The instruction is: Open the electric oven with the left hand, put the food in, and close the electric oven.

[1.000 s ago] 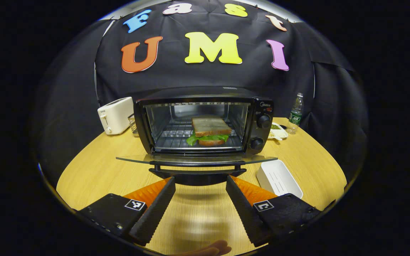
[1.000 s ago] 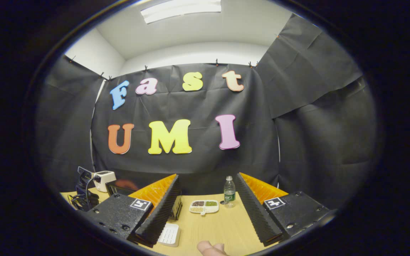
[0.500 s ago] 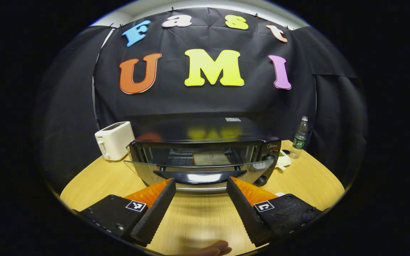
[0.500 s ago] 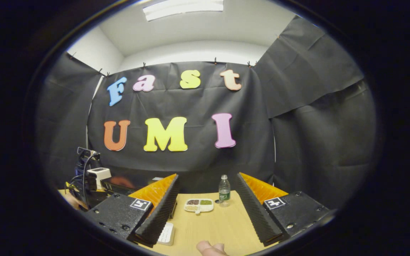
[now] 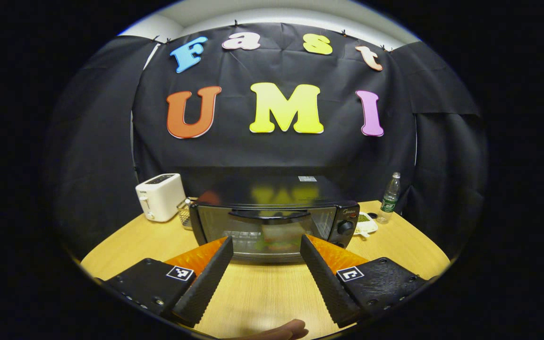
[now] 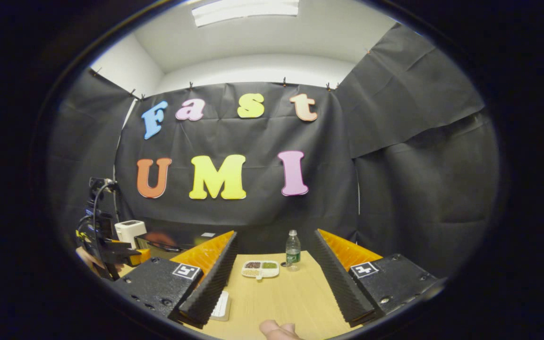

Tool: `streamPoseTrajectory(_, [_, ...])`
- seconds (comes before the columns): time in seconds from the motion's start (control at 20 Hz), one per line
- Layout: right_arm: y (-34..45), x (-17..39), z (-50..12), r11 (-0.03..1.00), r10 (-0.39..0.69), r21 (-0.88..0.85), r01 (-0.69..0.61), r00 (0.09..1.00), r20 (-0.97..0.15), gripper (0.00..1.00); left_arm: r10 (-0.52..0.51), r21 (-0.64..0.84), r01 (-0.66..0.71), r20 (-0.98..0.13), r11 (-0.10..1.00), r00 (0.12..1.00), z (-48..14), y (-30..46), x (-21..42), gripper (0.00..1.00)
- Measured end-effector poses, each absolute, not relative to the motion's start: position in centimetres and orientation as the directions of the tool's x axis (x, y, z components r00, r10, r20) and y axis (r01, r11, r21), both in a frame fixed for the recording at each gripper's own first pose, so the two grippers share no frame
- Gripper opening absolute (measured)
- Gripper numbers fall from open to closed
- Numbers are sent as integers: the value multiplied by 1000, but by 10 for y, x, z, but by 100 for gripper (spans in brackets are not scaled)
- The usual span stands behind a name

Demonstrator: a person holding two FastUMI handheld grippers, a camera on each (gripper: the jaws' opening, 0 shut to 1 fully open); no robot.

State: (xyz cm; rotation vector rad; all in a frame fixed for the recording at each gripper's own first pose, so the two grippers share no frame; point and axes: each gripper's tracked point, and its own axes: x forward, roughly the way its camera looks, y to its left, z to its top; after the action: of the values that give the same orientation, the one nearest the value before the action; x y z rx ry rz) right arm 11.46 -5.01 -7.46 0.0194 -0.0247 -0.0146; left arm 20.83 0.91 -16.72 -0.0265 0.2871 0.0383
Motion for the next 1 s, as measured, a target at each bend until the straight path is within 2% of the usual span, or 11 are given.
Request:
streamPoseTrajectory(0.3, [-41,82,-63,1000,4,8,-5,999,35,96,59,34,-53,-169,998,984,-96,1,132,94])
streamPoseTrajectory(0.45, [-34,62,-55,1000,20,7,-20,999,51,96,50,-11,-51,-76,999,996,-55,-6,94,94])
streamPoseTrajectory(0.6, [-30,47,-52,1000,31,-2,-31,998,62,96,44,-30,-45,-32,999,999,-33,-8,61,94])
streamPoseTrajectory(1.0, [-19,22,-60,998,58,-35,-56,997,56,96,53,-15,-53,-12,998,999,-45,-12,2,94])
